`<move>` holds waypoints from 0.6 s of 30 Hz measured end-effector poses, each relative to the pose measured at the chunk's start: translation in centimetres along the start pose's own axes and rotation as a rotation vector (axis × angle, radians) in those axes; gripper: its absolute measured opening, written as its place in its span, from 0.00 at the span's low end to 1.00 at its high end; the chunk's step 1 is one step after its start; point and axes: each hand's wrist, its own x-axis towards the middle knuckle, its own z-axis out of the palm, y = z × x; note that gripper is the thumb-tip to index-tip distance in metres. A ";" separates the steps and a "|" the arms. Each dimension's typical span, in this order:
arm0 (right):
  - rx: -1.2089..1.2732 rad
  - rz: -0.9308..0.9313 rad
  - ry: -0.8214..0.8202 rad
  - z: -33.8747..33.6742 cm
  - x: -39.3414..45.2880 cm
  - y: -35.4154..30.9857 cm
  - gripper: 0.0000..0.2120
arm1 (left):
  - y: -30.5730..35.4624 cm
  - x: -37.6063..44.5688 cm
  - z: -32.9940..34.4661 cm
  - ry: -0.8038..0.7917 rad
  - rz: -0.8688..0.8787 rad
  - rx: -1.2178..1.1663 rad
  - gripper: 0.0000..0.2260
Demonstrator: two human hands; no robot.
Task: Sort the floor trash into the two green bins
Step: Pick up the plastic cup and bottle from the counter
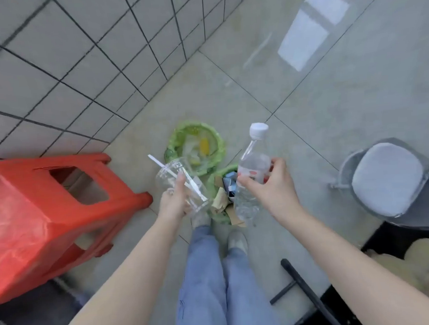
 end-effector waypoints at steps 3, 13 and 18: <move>-0.002 -0.001 -0.014 3.7 4.2 1.1 0.34 | 0.1 6.1 0.0 -0.009 0.004 0.071 0.25; 0.105 0.098 0.025 11.2 15.5 3.1 0.38 | 0.2 19.0 -0.8 0.039 0.025 0.184 0.44; 0.072 0.142 0.073 11.5 16.2 4.8 0.35 | -1.1 19.7 -0.3 0.031 0.034 0.210 0.46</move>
